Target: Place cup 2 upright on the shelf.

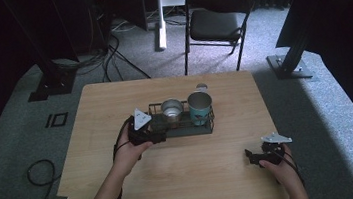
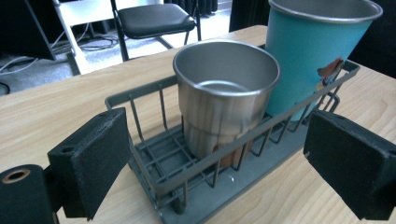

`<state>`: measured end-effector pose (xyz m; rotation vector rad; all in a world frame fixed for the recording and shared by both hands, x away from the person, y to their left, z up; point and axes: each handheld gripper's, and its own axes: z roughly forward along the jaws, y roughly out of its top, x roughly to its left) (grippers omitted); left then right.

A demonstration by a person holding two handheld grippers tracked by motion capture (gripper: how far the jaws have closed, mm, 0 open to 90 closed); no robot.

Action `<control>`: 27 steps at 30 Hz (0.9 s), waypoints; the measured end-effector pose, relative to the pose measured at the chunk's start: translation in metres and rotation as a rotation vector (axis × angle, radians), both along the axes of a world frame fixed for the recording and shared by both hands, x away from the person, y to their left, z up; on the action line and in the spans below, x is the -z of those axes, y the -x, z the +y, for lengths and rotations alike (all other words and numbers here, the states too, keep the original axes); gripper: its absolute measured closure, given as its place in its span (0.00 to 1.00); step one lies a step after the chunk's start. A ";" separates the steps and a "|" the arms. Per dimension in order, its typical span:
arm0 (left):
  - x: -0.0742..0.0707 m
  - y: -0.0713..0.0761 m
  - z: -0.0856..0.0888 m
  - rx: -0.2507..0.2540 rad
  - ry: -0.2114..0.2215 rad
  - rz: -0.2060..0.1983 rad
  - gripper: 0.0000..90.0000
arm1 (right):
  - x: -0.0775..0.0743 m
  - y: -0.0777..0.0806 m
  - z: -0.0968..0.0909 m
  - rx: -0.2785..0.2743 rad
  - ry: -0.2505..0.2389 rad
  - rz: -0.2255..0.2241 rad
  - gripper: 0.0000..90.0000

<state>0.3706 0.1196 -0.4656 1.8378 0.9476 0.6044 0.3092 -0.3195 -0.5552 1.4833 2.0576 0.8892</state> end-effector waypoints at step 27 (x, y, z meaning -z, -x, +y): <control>0.021 0.031 0.051 -0.042 0.000 0.019 0.09 | 0.000 0.000 0.000 0.000 0.000 0.000 0.13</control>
